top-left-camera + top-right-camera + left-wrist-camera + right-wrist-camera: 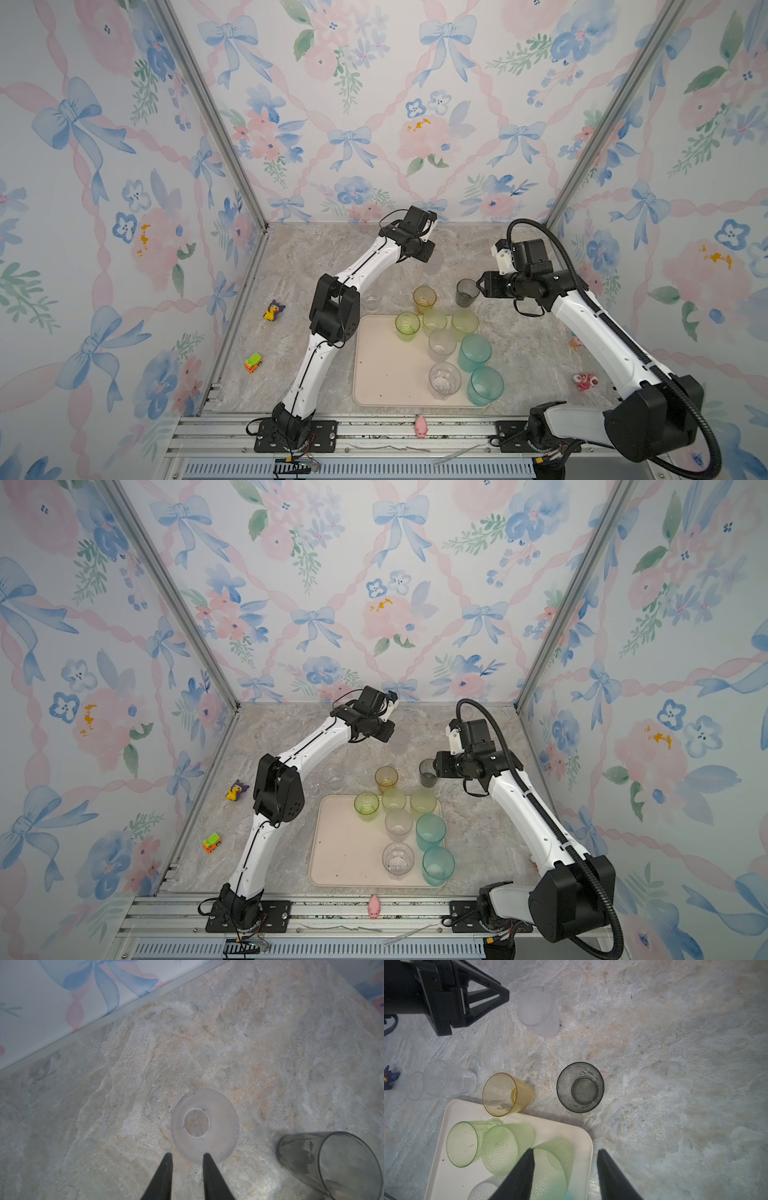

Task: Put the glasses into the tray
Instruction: 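Move the left gripper back toward the frosted white cup farthest away, then lower the left gripper over the frosted white cup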

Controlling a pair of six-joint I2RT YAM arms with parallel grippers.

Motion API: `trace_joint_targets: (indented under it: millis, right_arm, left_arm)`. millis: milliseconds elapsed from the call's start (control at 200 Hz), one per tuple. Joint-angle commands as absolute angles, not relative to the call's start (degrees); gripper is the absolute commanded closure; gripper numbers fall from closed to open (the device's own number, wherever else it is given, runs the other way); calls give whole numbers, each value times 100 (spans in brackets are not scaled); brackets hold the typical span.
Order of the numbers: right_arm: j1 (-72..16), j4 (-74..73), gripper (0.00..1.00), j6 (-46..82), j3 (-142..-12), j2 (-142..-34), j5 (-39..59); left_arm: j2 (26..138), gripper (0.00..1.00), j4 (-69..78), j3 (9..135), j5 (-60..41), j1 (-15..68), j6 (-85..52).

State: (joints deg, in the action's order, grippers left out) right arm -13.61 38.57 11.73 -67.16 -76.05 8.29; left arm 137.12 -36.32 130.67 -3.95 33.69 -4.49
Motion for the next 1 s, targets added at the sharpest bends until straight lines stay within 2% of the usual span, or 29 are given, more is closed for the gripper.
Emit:
trace_joint_targets:
  millis: [0,220,620,996]
  right_arm:
    - [-1212,3704,48,1056,-6907,-7748,998]
    - [-1083,3535,48,1047,-6847,-7923,1165]
    - [-1019,3366,49,1076,-6812,-8035,1310]
    - [-978,3296,49,1066,-6740,-8080,1353]
  left_arm:
    - [13920,72,-3683,13452,-342,3333,-327]
    - [14122,69,-3684,13534,-46,3321,-217]
    - [14442,74,-3691,13618,-584,3260,-355]
    - [14702,74,-3691,13930,-615,3240,-377]
